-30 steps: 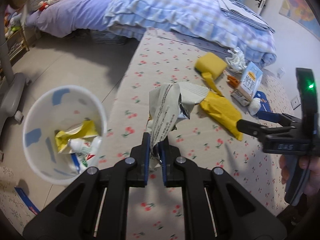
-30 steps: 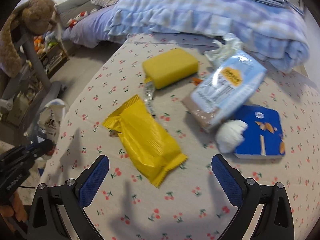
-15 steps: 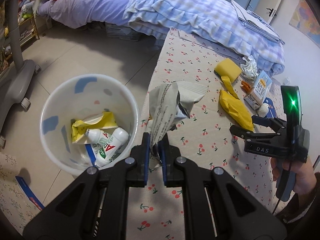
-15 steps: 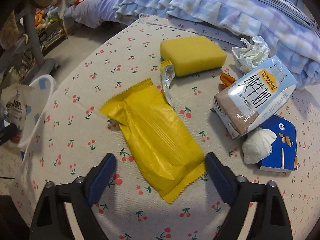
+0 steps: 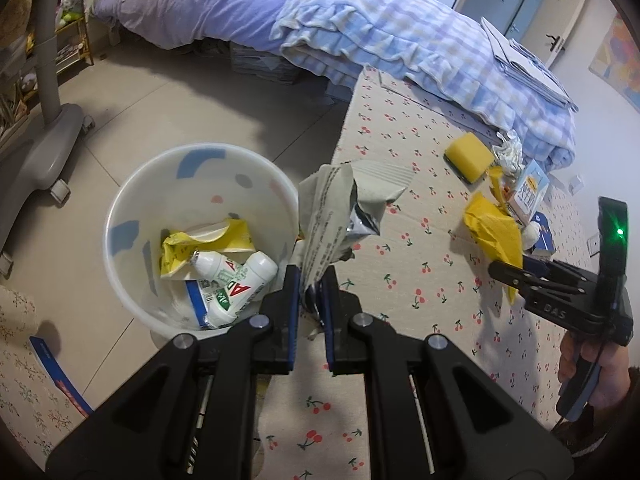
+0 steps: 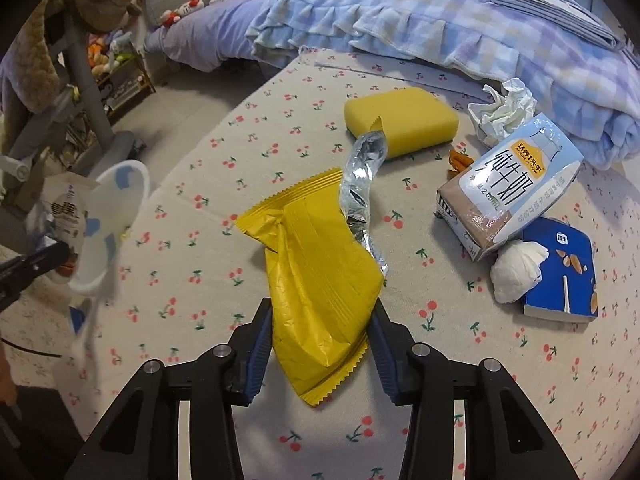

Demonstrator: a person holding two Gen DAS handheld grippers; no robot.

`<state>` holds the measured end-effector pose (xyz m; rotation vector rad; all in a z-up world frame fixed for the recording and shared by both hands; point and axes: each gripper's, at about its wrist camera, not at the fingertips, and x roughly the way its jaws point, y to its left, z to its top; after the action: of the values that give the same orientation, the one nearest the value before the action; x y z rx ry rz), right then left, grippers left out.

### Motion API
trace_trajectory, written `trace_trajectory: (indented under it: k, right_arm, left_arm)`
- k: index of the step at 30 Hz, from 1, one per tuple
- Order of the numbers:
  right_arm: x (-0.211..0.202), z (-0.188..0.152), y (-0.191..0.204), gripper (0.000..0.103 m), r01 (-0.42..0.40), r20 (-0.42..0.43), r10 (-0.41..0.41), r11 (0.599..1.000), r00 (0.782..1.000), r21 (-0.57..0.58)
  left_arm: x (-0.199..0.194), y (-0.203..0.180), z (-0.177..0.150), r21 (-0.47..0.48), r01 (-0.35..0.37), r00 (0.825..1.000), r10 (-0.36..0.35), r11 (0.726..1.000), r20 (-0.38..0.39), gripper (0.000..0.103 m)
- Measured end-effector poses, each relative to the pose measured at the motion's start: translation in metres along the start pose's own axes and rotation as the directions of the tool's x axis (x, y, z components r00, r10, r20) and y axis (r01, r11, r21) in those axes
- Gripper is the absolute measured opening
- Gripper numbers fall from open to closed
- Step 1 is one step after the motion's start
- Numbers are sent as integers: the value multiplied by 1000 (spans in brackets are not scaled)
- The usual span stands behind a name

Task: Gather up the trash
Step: 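Drop the crumpled paper into the wastebasket with the left tool while the right lifts the wrapper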

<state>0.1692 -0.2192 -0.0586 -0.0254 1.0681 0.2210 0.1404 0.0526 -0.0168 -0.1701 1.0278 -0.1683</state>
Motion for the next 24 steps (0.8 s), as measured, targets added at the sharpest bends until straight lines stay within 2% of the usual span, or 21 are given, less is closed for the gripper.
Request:
trace_trajectory:
  k: [3,7,21,23,24]
  right_arm:
    - [-9,-1,0,38,-34,18,33,999,999,21]
    - [-19,0,2,36,-65,45,63,997,997,42]
    - [-29,8,39,35,-116,86,116,993,990,-10]
    - [-29,10,45,35,-124,86,125,992,988,-18]
    - [-28,11,49,35,-131,87,132,991,987,-23]
  left_arm:
    - [-3,6,1,-19,-1,1000,1,1000,5,12]
    - [-6,14,3,-40,-7,1000,7,999,16,12]
    - [-5,59,14,-165,-42,998,49,985,38,14]
    - [-5,62,15,-168,-51,998,58,984,40,16]
    - [-6,63,15,-171,-52,997,60,984,41,22]
